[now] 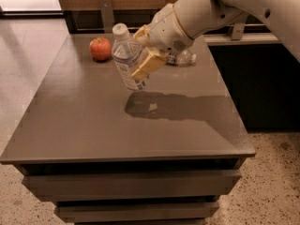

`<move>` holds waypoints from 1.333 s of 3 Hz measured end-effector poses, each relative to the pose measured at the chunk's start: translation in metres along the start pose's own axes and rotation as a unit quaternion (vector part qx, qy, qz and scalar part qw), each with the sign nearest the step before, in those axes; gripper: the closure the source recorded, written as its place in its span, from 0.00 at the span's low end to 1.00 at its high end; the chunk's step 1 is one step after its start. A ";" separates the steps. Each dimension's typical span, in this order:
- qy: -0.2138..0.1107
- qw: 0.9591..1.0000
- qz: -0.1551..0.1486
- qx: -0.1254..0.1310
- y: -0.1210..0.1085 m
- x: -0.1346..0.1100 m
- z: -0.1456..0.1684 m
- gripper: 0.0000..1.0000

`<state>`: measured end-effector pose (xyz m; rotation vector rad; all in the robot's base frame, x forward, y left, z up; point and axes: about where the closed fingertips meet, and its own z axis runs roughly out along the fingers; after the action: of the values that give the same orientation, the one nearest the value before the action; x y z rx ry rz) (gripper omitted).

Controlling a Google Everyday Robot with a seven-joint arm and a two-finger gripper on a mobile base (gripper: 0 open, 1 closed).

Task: Knock blue plastic bottle over

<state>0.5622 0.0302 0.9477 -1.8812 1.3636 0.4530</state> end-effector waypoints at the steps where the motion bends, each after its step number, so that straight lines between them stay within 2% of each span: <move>1: 0.058 0.995 -0.084 -0.010 -0.005 -0.005 0.007 1.00; 2: 0.119 0.976 -0.181 -0.027 -0.001 -0.011 0.014 1.00; 3: 0.189 0.943 -0.270 -0.044 0.006 -0.018 0.022 1.00; 4: 0.257 0.900 -0.342 -0.081 0.018 -0.017 0.035 1.00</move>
Offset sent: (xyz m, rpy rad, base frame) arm -0.0013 0.0220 0.0015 -0.4985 -0.4628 0.3212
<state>0.5445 0.0641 0.9295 -2.5695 0.8687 -0.3227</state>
